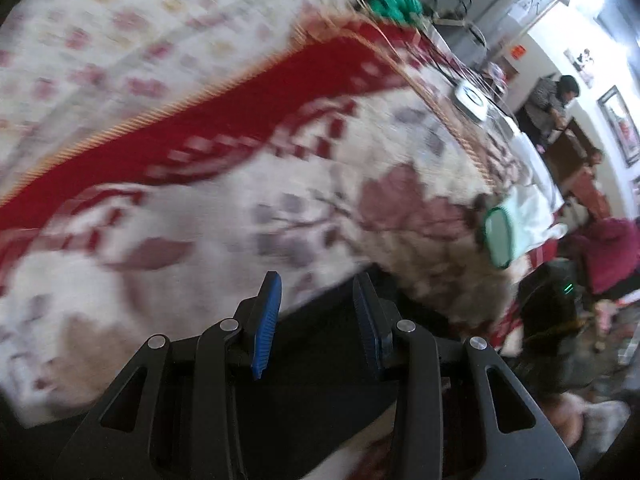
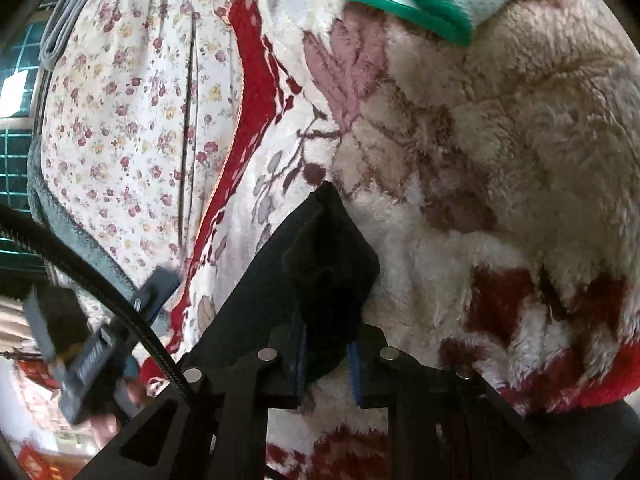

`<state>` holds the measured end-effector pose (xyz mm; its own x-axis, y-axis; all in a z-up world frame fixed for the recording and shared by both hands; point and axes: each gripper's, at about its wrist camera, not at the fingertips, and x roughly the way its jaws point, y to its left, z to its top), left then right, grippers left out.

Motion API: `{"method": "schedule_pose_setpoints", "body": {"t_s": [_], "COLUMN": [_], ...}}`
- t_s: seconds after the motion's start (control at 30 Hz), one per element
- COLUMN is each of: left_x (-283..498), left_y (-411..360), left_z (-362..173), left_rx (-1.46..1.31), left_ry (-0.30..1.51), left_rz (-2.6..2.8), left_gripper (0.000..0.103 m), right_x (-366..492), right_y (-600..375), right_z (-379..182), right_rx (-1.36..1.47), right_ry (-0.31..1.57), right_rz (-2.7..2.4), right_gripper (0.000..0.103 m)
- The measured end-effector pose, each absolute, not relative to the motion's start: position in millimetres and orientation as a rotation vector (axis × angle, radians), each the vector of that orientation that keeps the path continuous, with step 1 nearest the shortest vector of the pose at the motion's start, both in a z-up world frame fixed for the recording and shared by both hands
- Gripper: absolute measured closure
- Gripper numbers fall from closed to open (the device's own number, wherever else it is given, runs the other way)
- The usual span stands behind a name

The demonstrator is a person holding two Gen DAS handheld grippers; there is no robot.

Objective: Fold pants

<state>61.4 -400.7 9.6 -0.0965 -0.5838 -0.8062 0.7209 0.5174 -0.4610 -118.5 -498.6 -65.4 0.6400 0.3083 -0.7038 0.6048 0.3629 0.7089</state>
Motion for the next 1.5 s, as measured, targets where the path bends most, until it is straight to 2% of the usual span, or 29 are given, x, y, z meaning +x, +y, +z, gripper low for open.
{"method": "schedule_pose_setpoints", "body": {"t_s": [0.17,0.4,0.83,0.97,1.1,1.17,1.23,1.3,1.5], "left_x": [61,49,20,-1,-21,-30,-40,-51,-62], "left_y": [-458,-499,-545,-554,-558,-559,-559,-562,-563], "left_z": [-20,-41,-43,-41,-41,-40,-38,-31,1], "left_rx": [0.162,0.328,0.653,0.721,0.771,0.799,0.836,0.844,0.794], "left_ry": [1.516,1.596,1.469,1.418,1.360,1.329,1.289,1.278,1.269], "left_rz": [-1.166,-1.167,-1.139,-1.144,-1.138,-1.131,-1.121,-1.125,-1.167], "left_gripper": [0.068,0.068,0.068,0.062,0.062,0.066,0.087,0.094,0.096], "right_x": [-118,-118,-118,-120,-121,-121,-121,-121,-123], "right_y": [-504,-501,-506,-506,-507,-507,-507,-507,-505], "right_z": [-78,-79,-85,-85,-85,-86,-86,-86,-79], "right_rx": [1.284,1.245,1.266,1.268,1.270,1.271,1.272,1.273,1.249], "right_ry": [0.922,0.924,0.917,0.917,0.916,0.916,0.914,0.912,0.881], "right_rz": [-0.202,-0.183,-0.153,-0.150,-0.150,-0.149,-0.149,-0.149,-0.126], "right_gripper": [0.087,0.087,0.087,0.087,0.087,0.087,0.087,0.087,0.087]}}
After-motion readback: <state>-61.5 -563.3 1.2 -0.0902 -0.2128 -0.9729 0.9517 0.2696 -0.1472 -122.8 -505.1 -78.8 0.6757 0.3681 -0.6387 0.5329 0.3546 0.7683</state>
